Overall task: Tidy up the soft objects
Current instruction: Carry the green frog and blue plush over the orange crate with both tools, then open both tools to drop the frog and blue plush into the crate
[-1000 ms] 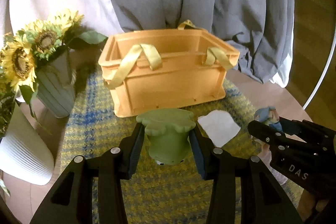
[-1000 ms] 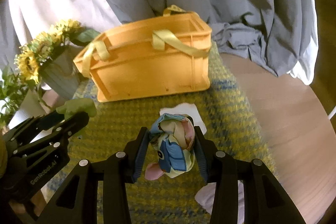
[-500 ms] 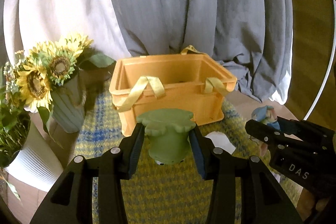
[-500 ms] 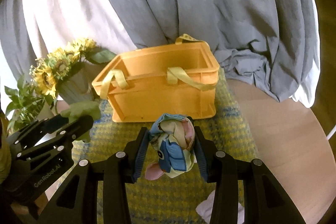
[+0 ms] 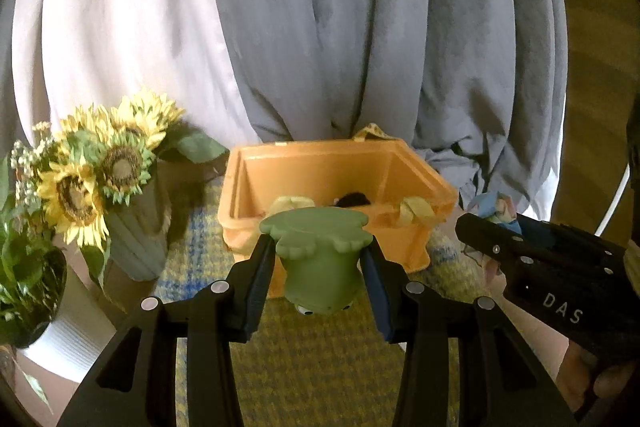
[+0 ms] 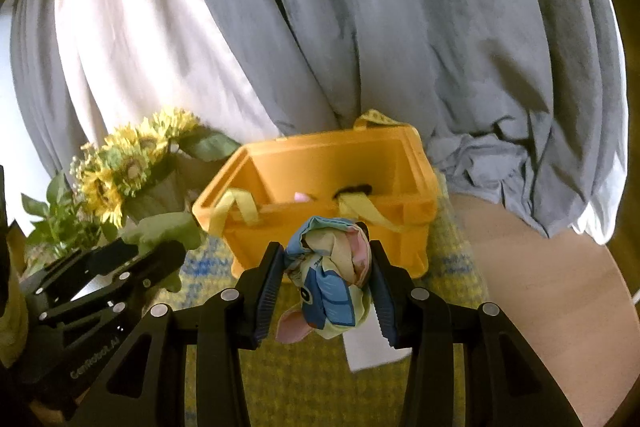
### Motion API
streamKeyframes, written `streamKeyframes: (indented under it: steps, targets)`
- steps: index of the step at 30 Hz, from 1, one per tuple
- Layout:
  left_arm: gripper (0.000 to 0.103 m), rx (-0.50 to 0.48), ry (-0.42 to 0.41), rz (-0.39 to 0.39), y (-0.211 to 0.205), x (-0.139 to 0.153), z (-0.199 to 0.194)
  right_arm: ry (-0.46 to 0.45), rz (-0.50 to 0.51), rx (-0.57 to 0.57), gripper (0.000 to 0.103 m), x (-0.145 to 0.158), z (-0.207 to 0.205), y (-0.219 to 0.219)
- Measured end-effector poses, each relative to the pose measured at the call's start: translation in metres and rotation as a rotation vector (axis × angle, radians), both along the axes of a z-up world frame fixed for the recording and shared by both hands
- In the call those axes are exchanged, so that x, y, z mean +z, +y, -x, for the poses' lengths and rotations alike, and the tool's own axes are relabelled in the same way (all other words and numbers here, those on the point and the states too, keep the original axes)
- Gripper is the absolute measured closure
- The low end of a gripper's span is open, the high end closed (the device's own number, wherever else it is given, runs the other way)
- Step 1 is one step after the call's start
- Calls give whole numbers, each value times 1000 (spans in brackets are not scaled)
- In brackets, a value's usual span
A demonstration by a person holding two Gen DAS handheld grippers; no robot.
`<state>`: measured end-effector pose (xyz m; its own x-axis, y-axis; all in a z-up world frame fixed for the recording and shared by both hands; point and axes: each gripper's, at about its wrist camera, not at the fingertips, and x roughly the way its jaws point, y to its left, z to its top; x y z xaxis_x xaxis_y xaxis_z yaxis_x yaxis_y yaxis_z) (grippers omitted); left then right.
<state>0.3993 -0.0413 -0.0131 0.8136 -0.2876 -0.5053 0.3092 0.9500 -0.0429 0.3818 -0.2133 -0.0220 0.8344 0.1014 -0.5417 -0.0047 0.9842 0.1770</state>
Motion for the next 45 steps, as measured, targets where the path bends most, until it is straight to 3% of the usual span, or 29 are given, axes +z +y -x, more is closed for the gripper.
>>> streamKeyframes:
  steps: [15, 26, 45]
  targets:
    - [60, 19, -112, 10, -2, 27, -32, -113, 18, 10, 60, 32, -40, -2]
    - [60, 15, -153, -9, -8, 29, -64, -134, 32, 1, 60, 37, -77, -7]
    - [60, 14, -80, -57, -21, -3, -137, -55, 85, -7, 60, 9, -149, -17]
